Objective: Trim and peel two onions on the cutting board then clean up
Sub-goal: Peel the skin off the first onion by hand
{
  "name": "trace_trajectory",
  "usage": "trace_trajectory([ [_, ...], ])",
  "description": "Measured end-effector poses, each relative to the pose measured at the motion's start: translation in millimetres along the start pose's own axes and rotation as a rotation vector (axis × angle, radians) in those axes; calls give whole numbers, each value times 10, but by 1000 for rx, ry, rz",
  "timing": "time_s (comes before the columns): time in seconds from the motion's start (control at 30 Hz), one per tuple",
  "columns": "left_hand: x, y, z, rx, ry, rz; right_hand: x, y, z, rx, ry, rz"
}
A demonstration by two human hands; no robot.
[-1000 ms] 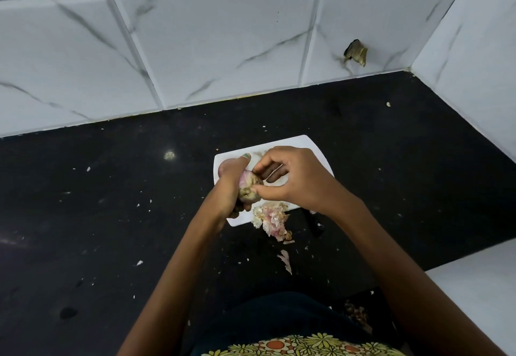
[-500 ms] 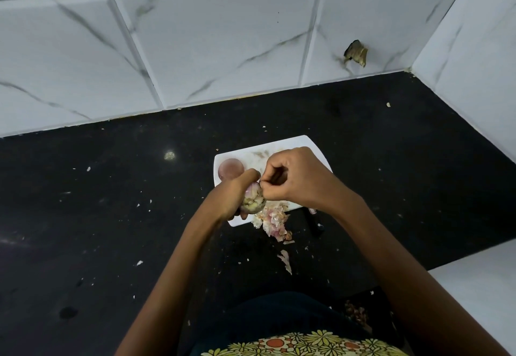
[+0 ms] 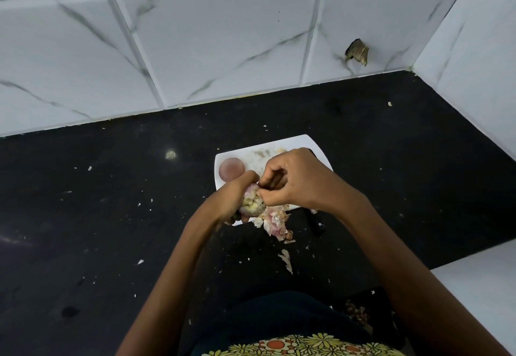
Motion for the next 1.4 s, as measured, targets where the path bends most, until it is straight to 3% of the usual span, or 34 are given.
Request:
trace_trajectory([
  [0.23, -6, -9, 38, -37, -13, -12, -18, -17, 22, 15, 79, -73],
  [0.57, -63, -60, 11, -47, 86, -17, 70, 28, 30, -32, -129, 10],
  [0.87, -32, 11, 44, -160, -64, -33, 12, 25, 46, -64, -91, -4],
  [1.4, 35, 44, 22, -103, -14, 13, 95, 55, 84, -77, -229, 34],
])
Point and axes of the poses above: each hand's wrist, its own y-axis away from the middle knuckle, its own z-axis out of the palm, x = y × z, the point moved 7 cm from there along -y, towards the middle knuckle, and after that the axes turned 3 degrees about z, right-handed, at the moved point
